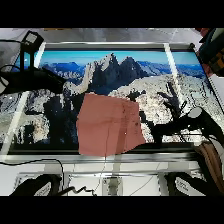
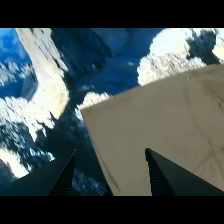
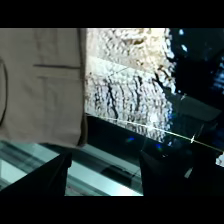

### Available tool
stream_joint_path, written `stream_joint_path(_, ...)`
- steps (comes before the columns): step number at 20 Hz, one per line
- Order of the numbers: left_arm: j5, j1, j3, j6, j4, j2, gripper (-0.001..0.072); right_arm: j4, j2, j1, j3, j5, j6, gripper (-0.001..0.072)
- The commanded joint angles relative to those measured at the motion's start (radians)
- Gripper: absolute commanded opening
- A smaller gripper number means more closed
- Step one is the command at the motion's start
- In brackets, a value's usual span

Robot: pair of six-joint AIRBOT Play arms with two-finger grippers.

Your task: Fold the clothes and pants, and hang the long-sleeved shirts on hangers.

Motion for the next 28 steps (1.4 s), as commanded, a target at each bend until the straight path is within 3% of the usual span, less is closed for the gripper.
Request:
stream_joint_path(1, -0.149, 0.002, -0.001, -0.046, 0.055, 0.000, 0.0496, 0.033, -0.061, 0.001, -0.040, -0.061, 0.039, 0.0483)
stream_joint_path(6, -0.270, 0.052, -0.011, -0.047, 0.105, 0.001, 0.0495, 0.195, -0.229, 0.001, -0.040, 0.017, -0.139, 0.0479)
stream_joint_path(10, -0.330, 0.173, -0.082, -0.051, 0.088, 0.001, 0.0495, 0.253, -0.317, 0.001, -0.040, 0.039, -0.151, 0.0446)
stream_joint_path(13, -0.364, 0.291, -0.222, -0.050, -0.019, 0.001, 0.0495, 0.276, -0.342, 0.001, -0.040, 0.077, -0.154, 0.0428)
stream_joint_path(15, -0.368, 0.352, -0.349, -0.050, -0.037, 0.001, 0.0495, 0.279, -0.342, 0.002, -0.040, 0.100, -0.156, 0.0328)
stream_joint_path(17, -0.361, 0.389, -0.493, -0.035, -0.043, 0.001, 0.0495, 0.279, -0.342, 0.013, -0.040, 0.121, -0.157, 0.0324)
stream_joint_path(18, -0.356, 0.399, -0.555, -0.026, -0.046, 0.001, 0.0495, 0.286, -0.342, 0.026, -0.040, 0.113, -0.166, 0.0266)
stream_joint_path(20, -0.356, 0.408, -0.673, 0.005, -0.071, 0.001, 0.0495, 0.336, -0.341, 0.058, -0.040, 0.105, -0.204, 0.0084)
stream_joint_path(21, -0.356, 0.408, -0.725, 0.026, -0.085, 0.001, 0.0495, 0.362, -0.341, 0.072, -0.040, 0.110, -0.229, 0.0048)
stream_joint_path(28, -0.325, 0.408, -0.925, 0.146, -0.222, 0.001, 0.0495, 0.412, -0.341, 0.158, -0.040, 0.085, -0.245, 0.0020)
